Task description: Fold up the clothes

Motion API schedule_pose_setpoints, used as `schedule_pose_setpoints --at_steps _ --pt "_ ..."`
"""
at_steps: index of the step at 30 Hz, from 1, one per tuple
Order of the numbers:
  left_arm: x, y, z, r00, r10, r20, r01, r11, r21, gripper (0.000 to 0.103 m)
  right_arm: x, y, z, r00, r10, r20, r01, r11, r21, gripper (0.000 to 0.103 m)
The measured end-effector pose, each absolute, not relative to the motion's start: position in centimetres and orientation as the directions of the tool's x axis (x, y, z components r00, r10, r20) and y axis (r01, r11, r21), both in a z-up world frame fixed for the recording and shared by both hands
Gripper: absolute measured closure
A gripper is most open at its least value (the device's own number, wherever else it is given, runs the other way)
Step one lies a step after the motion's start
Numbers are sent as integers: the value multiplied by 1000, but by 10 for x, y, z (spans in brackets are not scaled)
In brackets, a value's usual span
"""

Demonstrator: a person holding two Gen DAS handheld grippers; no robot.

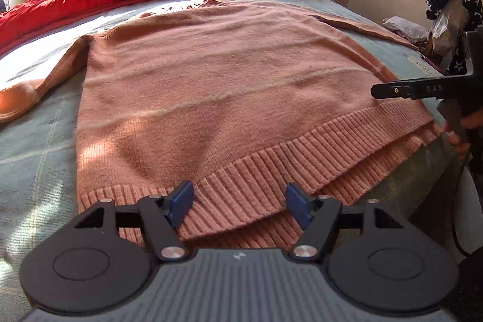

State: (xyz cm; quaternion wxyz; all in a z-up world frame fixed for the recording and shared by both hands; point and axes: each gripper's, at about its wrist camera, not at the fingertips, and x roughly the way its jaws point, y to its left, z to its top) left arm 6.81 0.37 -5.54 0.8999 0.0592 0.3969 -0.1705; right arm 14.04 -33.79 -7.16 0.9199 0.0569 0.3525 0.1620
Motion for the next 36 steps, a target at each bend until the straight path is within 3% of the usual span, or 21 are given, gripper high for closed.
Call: schedule_pose_setpoints --at_steps 6,11,15,19,25,27,36 --pt "87 -5 -34 653 -258 -712 385 923 18 34 140 -330 -58 687 294 -665 -226 956 189 0" --pt "148 6 -5 667 -330 -667 372 924 -86 32 176 -324 -23 691 358 -628 -260 934 246 0" --pt "216 17 7 673 -324 -665 313 939 -141 32 225 -298 -2 690 409 -597 -364 909 203 0" --pt "284 22 0 683 -275 -676 249 959 -139 32 280 -260 -1 676 424 -602 -461 881 103 0" --pt "355 22 -39 645 -254 -721 212 966 -150 32 357 -220 -36 597 454 -662 -527 844 103 0" --pt "363 27 -57 627 -228 -745 181 973 -145 32 367 -216 -53 573 418 -705 -514 853 88 0" --pt "323 63 -66 673 -204 -711 183 977 -107 31 287 -292 -61 625 372 -687 -444 893 80 0"
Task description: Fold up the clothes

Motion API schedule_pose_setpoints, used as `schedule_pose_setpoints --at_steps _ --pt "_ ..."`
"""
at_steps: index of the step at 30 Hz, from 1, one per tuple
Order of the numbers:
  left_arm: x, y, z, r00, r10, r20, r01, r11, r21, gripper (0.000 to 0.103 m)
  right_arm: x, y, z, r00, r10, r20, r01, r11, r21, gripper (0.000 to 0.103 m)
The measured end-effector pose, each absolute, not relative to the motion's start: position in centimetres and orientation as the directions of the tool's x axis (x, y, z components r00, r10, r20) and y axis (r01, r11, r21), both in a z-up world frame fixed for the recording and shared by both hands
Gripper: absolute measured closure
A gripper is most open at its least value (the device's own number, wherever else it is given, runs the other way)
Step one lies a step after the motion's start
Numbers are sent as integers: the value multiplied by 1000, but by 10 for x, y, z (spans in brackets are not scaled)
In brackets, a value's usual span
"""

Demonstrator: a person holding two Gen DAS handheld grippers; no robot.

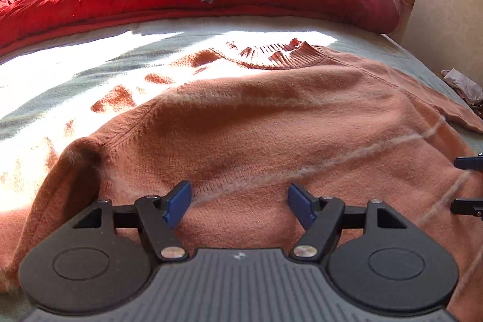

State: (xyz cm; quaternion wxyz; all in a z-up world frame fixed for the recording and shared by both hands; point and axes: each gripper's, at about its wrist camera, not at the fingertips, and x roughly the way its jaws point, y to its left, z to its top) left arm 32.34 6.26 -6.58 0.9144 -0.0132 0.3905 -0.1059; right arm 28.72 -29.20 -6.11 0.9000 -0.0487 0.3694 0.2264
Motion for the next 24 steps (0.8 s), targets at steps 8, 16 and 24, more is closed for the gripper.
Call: schedule_pose_setpoints --at_steps 8,16,24 --pt "285 74 -54 656 -148 -740 148 987 -66 31 234 -321 -58 640 314 -702 -383 922 63 0" --pt "298 36 -26 657 -276 -701 281 953 -112 31 286 -258 -27 639 424 -642 -521 853 45 0" --pt "361 21 -59 569 -355 -742 239 934 -264 33 378 -189 -48 527 542 -655 -630 766 127 0"
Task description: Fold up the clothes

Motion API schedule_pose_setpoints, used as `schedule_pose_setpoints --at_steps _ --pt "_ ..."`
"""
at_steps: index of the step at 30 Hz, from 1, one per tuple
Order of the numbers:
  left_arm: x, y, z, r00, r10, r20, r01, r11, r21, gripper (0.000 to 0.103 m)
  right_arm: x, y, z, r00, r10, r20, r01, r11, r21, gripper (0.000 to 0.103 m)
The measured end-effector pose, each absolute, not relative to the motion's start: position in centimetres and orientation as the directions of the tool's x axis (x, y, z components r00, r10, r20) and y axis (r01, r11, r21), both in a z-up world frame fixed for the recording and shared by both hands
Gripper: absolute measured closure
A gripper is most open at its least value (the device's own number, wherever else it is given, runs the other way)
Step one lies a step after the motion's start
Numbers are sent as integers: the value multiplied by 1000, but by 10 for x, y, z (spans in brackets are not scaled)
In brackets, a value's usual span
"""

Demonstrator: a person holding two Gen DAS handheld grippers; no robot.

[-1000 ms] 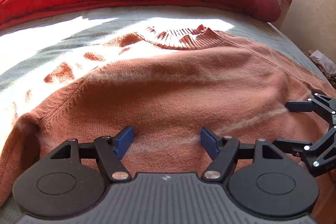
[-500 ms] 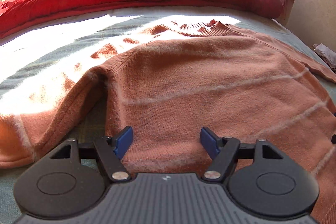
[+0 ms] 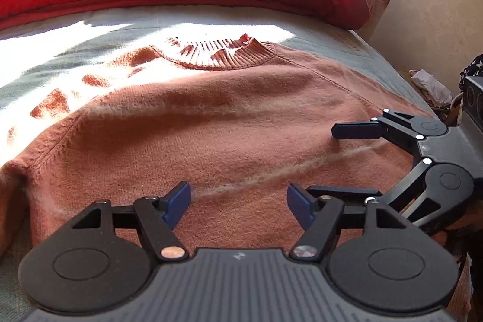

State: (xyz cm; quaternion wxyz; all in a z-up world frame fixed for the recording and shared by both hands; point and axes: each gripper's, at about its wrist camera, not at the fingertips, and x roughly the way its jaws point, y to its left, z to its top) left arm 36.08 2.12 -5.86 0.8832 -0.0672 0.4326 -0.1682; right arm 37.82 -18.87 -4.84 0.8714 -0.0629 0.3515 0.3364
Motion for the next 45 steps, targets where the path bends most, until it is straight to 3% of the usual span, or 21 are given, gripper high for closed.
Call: schedule_pose_setpoints --at_steps 4,8,13,21,27,32,35,39,45 --pt "362 28 -64 587 -385 -712 243 923 -298 30 376 -187 -67 531 518 -671 -630 770 96 0" --pt "355 28 -63 595 -363 -717 265 931 -251 30 347 -201 -62 550 454 -701 -598 800 49 0" --pt "335 25 -59 606 -285 -742 267 952 -147 29 280 -236 -60 584 372 -721 -521 853 18 0" --pt "232 17 -58 645 -178 -743 315 948 47 25 172 -285 -65 684 295 -667 -306 946 105 0" --pt "156 39 -59 656 -148 -740 216 976 -4 23 159 -274 -66 696 229 -680 -278 960 39 0" --pt "118 39 -55 668 -115 -735 202 979 30 22 161 -269 -68 703 199 -683 -256 967 19 0" --pt "117 31 -43 691 -98 -716 220 972 79 22 156 -269 -59 719 210 -662 -258 966 27 0" --pt "140 12 -34 725 -131 -676 262 961 94 22 156 -259 -33 751 358 -555 -363 926 105 0" --pt "161 -8 -60 658 -118 -744 231 972 50 22 184 -239 -57 628 399 -668 -362 910 202 0"
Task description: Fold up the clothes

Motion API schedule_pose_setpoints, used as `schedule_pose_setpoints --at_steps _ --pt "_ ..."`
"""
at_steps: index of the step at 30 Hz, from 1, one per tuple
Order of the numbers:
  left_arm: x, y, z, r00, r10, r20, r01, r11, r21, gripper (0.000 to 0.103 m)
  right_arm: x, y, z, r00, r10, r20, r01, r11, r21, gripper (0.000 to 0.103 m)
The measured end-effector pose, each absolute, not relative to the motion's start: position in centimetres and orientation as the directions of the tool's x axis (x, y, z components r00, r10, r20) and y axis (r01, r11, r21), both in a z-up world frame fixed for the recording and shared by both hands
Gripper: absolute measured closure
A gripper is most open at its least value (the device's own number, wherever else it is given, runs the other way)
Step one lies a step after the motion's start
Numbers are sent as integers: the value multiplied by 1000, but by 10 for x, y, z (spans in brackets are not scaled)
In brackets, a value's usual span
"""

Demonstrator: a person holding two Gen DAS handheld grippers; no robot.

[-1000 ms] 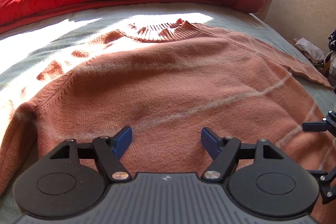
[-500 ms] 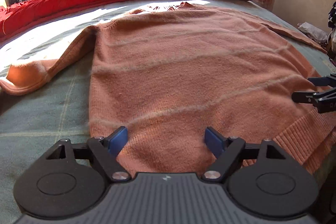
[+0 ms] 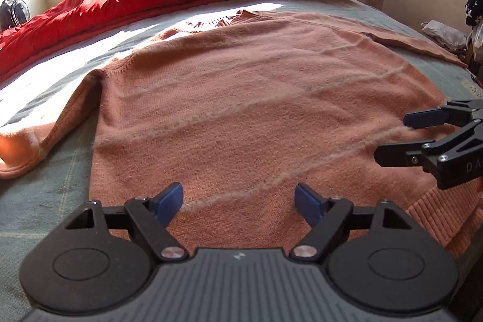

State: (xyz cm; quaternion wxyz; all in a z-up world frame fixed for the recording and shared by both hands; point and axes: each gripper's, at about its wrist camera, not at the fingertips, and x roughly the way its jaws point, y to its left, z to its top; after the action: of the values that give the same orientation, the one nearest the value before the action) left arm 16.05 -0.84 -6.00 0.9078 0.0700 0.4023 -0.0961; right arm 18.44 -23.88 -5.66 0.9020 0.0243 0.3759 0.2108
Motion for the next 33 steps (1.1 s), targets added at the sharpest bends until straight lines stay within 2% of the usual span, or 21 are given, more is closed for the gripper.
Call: schedule_pose_setpoints --at_steps 6,11,16,18,20,23,27,33 --pt "103 8 -60 663 -146 -735 202 979 -13 19 125 -262 -62 629 376 -681 -356 918 178 0" --pt "82 2 -53 666 -121 -736 228 973 47 18 92 -268 -62 642 335 -690 -331 932 145 0" --pt "102 -15 -37 719 -109 -686 262 957 123 18 111 -264 -43 701 317 -638 -315 941 122 0" --pt "111 -25 -35 731 -134 -669 291 948 128 18 122 -261 -39 738 276 -615 -302 951 64 0" --pt "116 -32 -43 714 -130 -688 301 944 133 18 135 -261 -43 734 235 -638 -280 960 32 0" --pt "108 -31 -58 693 -131 -709 301 946 120 18 139 -270 -58 694 215 -687 -240 969 61 0" --pt "87 -13 -63 675 -171 -718 276 961 31 18 119 -285 -71 700 235 -674 -232 968 97 0" --pt "71 -16 -52 685 -156 -712 300 951 80 17 113 -282 -75 718 213 -663 -211 974 85 0"
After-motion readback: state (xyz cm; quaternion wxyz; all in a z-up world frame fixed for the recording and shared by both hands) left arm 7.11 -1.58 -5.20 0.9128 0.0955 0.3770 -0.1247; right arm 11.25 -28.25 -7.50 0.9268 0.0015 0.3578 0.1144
